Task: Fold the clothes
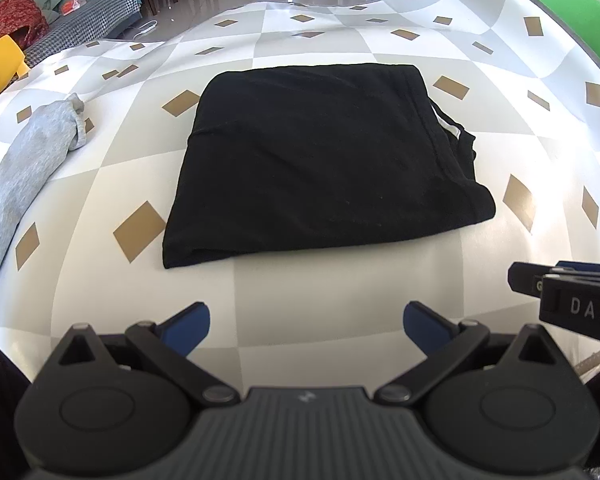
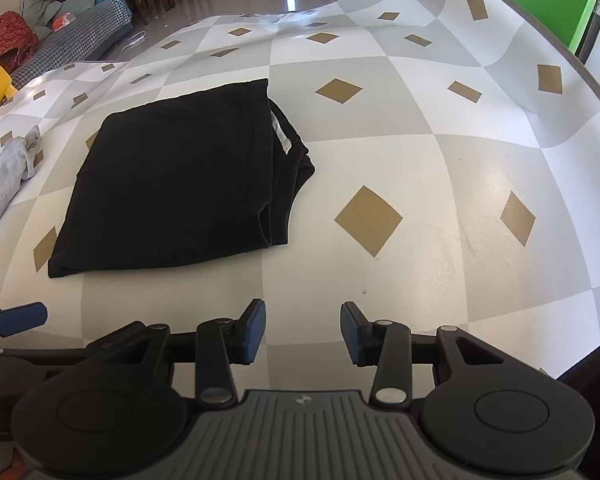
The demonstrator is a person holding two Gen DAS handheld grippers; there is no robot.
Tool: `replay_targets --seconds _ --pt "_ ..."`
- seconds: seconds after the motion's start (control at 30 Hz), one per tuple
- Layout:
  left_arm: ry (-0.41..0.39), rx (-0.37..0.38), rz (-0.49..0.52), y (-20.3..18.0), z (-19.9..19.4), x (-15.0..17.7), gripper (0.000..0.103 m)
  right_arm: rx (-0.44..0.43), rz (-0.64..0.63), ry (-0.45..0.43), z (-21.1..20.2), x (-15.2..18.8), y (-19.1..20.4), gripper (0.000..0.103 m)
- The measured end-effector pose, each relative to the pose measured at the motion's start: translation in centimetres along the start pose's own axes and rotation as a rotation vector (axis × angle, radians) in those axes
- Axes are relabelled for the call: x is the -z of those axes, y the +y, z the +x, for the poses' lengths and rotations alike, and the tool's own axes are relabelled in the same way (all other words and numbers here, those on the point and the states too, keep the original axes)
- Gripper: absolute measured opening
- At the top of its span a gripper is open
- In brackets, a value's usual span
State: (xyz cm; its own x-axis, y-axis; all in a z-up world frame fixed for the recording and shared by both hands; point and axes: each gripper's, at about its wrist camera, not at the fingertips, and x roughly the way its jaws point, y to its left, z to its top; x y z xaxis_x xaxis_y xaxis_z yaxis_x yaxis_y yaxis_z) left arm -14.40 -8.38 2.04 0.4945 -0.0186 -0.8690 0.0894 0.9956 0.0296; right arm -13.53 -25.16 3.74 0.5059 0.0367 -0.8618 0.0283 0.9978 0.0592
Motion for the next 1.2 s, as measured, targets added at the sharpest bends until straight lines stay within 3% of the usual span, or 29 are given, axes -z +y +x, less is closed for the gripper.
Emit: replay_targets --seconds 1.2 --pt "0.03 -0.026 -0.023 0.3 1.2 -0.9 0.103 -0.048 0.006 0.025 0.9 -1.2 1.0 0.04"
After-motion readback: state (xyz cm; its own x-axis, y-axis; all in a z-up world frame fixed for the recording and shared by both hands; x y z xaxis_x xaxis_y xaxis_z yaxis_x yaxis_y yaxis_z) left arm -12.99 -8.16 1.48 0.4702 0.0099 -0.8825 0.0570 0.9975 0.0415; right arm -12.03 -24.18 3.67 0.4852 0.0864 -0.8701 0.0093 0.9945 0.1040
